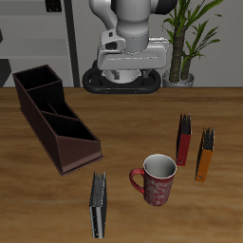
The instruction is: Place the red mug into the right desk caddy's left compartment
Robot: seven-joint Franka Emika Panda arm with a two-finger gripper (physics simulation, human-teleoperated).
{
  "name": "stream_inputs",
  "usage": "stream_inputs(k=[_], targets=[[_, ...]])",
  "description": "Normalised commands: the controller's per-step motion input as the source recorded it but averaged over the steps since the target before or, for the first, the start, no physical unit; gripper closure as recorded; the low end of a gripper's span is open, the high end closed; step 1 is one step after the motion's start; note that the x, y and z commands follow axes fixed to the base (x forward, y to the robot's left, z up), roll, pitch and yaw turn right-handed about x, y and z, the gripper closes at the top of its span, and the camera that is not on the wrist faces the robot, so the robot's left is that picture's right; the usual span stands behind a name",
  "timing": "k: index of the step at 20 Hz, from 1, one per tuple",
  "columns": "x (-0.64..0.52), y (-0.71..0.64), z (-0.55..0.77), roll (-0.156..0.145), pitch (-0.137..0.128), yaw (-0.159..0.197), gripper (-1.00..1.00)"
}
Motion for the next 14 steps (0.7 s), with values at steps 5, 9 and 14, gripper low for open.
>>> stream_inputs(k=[5,9,14], targets=[[0.28,0.08,0.06,-0.013,-0.019,0.002,-1.00],[0.33,0.13,0.12,-0.032,-0.013,-0.015,-1.00],[0.25,0.21,0.08,0.011,-0.027,0.024,-1.00]])
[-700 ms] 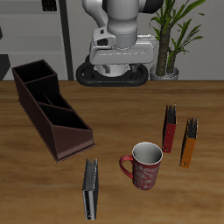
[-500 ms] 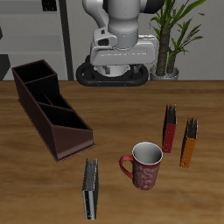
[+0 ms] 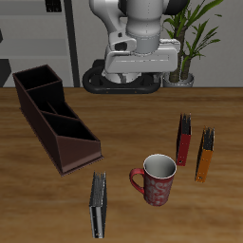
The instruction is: Place the red mug into the right desk caddy's left compartment
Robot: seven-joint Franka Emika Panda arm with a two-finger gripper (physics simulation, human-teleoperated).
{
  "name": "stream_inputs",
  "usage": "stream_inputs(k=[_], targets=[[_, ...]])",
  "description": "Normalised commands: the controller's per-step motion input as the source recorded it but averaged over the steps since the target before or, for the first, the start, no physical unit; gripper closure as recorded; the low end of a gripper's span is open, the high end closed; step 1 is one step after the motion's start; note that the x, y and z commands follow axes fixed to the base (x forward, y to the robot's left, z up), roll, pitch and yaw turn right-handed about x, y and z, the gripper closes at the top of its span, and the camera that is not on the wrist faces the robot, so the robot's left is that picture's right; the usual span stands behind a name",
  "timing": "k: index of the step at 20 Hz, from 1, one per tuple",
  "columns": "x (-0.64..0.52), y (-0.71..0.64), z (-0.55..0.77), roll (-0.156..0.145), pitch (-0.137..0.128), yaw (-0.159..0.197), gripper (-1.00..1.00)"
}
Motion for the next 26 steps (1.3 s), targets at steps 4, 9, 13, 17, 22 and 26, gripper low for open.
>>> stream_inputs(k=[4,9,13,17,22,26], targets=[[0.39,0.20,0.10,0.005,-0.024,0.019,-1.00],[0.33,0.04,0.04,-0.018,0.006,0.002,-1.00],[0.43,0.10,0.05,0.005,-0.018,0.033,-1.00],[0.28,0.08,-0.01,0.016,0.001,0.026,-1.00],[0.34,0.13,-0.01,0.020,-0.014,-0.023,-1.00],[0.31,0.16,-0.09,-0.017,-0.022,0.005,-1.00]])
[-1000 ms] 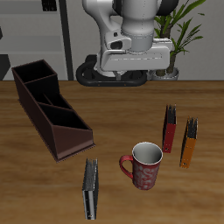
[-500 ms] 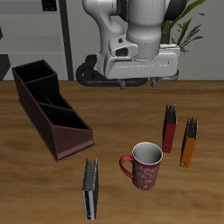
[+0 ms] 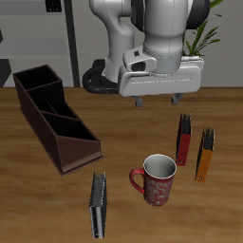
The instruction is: Place the red mug into the right desk caddy's left compartment
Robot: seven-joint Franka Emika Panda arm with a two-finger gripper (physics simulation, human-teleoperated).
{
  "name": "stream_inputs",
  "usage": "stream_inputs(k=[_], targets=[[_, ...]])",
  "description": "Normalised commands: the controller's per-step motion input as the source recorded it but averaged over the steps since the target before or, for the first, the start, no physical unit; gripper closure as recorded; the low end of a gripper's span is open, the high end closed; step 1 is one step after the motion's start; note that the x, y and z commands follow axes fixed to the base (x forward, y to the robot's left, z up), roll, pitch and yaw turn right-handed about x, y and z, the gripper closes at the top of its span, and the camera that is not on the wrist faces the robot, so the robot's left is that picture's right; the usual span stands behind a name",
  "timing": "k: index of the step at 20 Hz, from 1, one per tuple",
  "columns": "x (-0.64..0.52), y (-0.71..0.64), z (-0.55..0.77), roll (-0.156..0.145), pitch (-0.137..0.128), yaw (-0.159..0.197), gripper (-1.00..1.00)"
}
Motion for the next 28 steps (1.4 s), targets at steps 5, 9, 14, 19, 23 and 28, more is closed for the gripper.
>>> stream_inputs(k=[5,9,14,19,23,28], targets=[[0.22,0.16,-0.13,-0.010,-0.037,0.040,-1.00],[0.07,0.13,-0.15,0.021,-0.017,0.016,-1.00],[0.17,0.14,-0.32,-0.001,0.004,0.014,-1.00],[0.11,0.08,-0.28,-0.001,0.013,0.011,-1.00],[0.16,0.09,-0.35,0.011,0.018,-0.002,-1.00],[0.09,0.05,-0.19,0.014,-0.002,0.003,-1.00]])
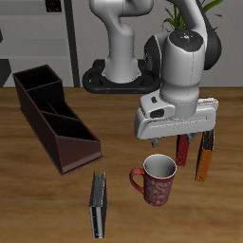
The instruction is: Place the red mug into the right desk caddy's left compartment
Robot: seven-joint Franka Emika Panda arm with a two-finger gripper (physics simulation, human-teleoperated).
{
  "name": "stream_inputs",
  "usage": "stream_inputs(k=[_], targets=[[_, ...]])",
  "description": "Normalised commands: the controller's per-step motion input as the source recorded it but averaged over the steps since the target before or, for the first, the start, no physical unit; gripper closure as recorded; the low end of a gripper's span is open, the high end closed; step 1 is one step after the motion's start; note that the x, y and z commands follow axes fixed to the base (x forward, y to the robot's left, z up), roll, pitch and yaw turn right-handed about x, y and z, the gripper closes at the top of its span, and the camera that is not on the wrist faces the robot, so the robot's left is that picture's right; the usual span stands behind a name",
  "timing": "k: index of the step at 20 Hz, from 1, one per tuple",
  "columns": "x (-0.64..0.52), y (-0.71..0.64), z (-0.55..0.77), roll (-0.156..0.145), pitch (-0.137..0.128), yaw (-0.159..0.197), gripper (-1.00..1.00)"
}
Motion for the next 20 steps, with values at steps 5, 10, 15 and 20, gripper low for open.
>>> stream_inputs(k=[5,10,15,20], targets=[[0.07,0.09,-0.22,0.014,0.007,-0.007,-1.00],[0.07,0.15,-0.37,0.033,0.011,0.000,-1.00],[0.05,0.07,-0.35,0.013,0.002,-0.008,-1.00],[0.03,0.01,-0.33,0.005,0.024,-0.011,-1.00]])
